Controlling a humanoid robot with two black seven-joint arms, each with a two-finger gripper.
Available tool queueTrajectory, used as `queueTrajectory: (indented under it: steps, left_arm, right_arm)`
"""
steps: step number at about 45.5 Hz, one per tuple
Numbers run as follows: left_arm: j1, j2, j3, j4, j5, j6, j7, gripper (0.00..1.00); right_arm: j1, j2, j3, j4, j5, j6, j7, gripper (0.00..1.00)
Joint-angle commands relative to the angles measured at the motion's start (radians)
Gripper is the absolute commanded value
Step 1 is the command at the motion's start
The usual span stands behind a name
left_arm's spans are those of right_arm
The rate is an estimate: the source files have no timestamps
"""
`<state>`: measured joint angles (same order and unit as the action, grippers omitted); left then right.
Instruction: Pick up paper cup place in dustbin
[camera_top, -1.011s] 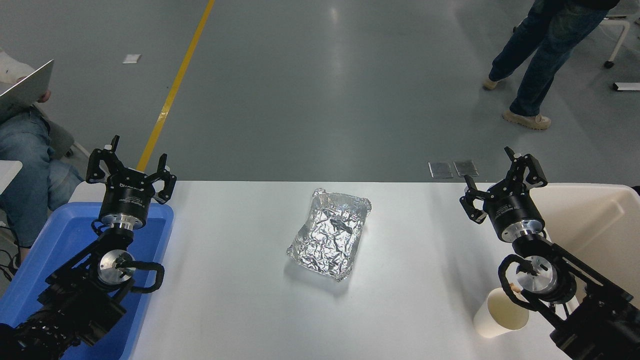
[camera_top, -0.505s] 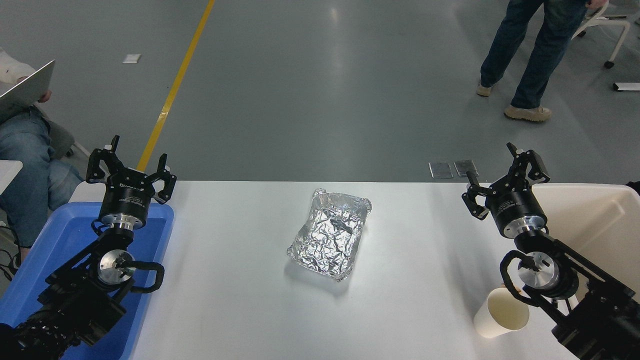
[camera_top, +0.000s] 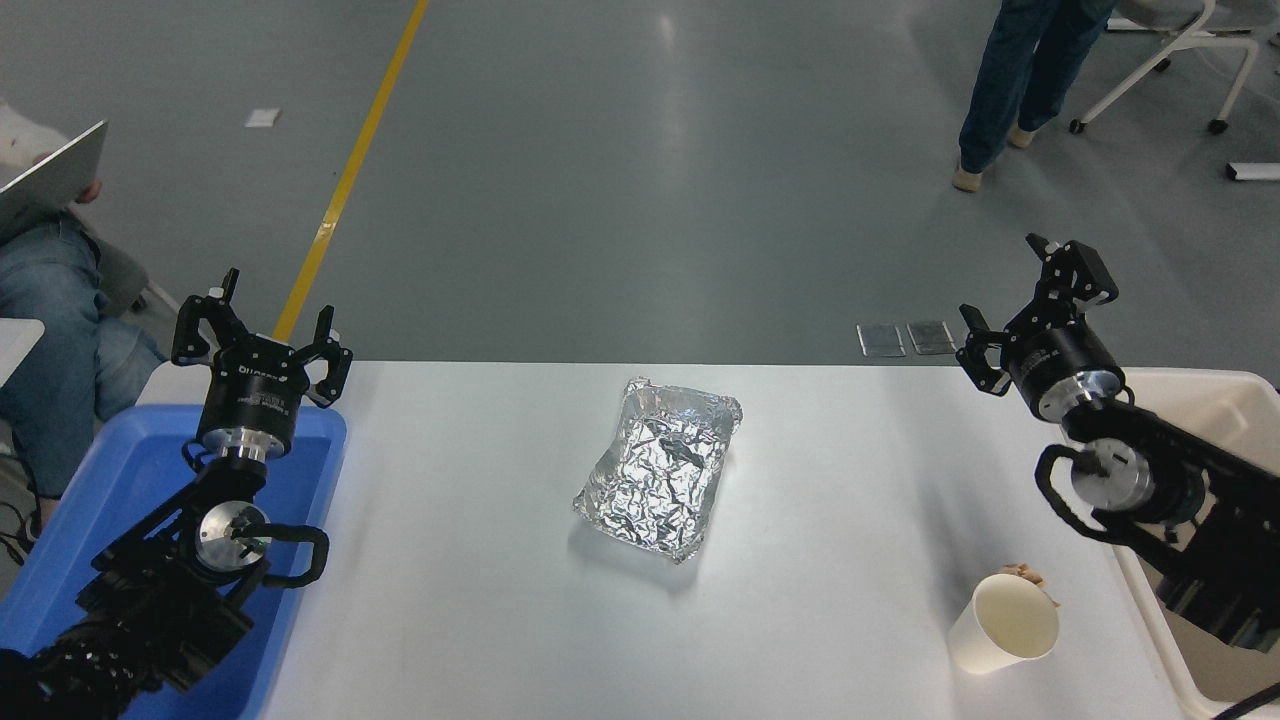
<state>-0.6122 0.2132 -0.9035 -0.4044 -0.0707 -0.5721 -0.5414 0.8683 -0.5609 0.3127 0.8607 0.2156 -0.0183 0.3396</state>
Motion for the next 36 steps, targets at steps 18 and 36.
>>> queueTrajectory:
  steps: [18, 36]
  left_arm:
    - [0.0, 0.0, 0.0, -0.001, 0.0, 0.0, 0.0, 0.99]
    - [0.0, 0.0, 0.0, -0.001, 0.0, 0.0, 0.0, 0.99]
  right_arm:
    - [0.73, 0.113, -1.167, -0.037, 0.062, 0.006, -0.229, 1.0]
    - [0.962, 0.377, -1.538, 0.078, 0.021, 0.179, -0.234, 1.0]
